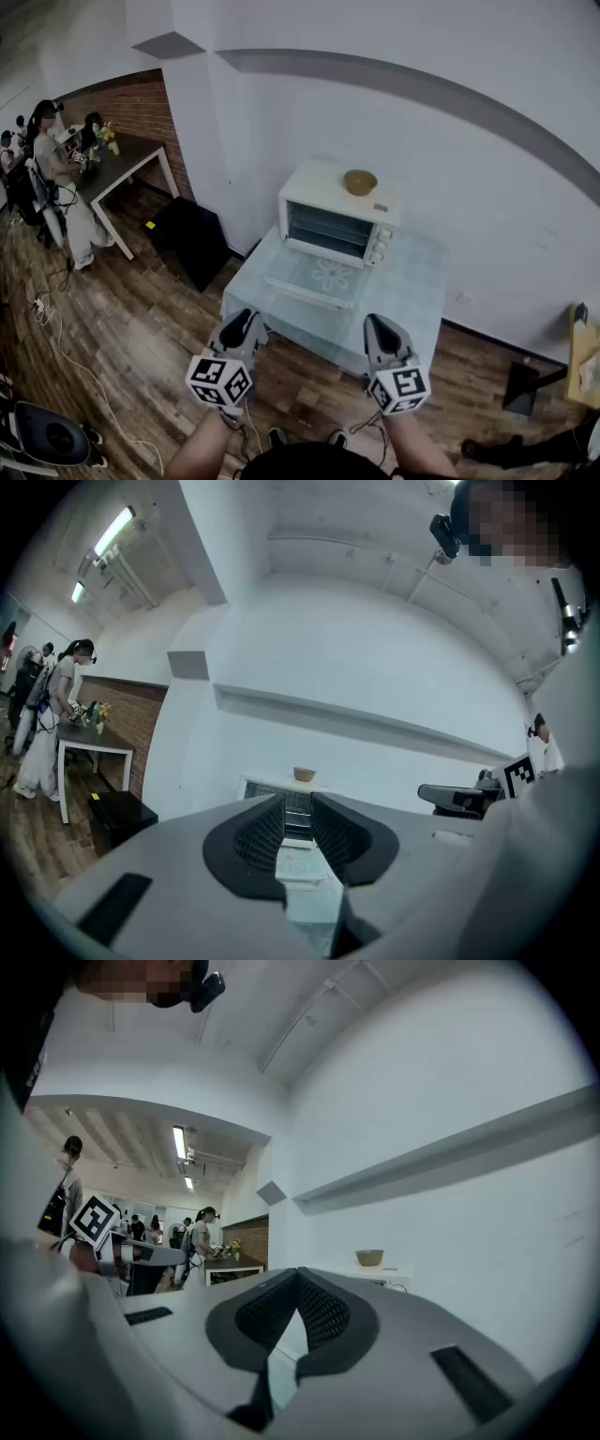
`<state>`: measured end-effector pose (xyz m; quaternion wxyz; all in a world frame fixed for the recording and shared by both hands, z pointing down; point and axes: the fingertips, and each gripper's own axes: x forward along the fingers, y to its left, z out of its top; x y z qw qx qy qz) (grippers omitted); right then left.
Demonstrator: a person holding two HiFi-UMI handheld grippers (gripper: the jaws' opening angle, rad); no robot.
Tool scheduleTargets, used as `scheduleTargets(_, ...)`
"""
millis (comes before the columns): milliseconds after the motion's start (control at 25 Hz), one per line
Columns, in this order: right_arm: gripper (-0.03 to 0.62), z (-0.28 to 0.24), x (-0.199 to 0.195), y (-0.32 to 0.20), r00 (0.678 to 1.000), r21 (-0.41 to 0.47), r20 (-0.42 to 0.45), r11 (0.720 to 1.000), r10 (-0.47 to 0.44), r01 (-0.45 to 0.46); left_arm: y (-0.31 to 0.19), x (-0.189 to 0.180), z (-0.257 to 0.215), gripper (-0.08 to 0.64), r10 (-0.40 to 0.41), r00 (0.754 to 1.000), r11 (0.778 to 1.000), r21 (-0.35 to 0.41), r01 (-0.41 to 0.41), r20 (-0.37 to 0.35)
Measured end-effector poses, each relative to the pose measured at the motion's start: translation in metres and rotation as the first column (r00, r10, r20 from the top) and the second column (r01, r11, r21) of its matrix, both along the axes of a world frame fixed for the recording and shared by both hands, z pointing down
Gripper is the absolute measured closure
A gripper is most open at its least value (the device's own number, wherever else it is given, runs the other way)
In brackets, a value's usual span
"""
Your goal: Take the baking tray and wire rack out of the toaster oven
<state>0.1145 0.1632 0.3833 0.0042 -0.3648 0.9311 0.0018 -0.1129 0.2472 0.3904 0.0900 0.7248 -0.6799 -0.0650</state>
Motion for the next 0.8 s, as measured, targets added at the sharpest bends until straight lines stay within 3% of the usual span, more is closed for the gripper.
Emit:
scheduleTargets(480, 0.591, 0.007, -0.019, 0.008, 0.999, -0.014, -0.014, 0.999, 0.030, -0.030, 0.010, -0.026, -0.001, 0.480, 0.012, 1.000, 1.000, 0.005, -0.012, -0.015)
scheduleTargets(680, 0.573, 0.015, -0.024, 0.004, 0.995, -0.065, 0.055, 0.995, 0.081, -0.077, 0.016, -0.042, 0.005, 0.479, 0.045, 0.996, 0.999, 0.020, -0.043, -0.074)
scheduleTargets(720, 0.550, 0.018, -0.026, 0.003, 0.994, -0.082, 0.062, 0.993, 0.094, -0.089, 0.018, -0.047, 0.006, 0.462, 0.053, 0.995, 0.998, 0.023, -0.051, -0.081)
scheduleTargets(800, 0.459, 0.024, -0.032, 0.003, 0.991, -0.108, 0.065, 0.988, 0.118, -0.111, 0.020, -0.057, 0.012, 0.342, 0.056, 0.996, 0.998, 0.012, -0.055, -0.072)
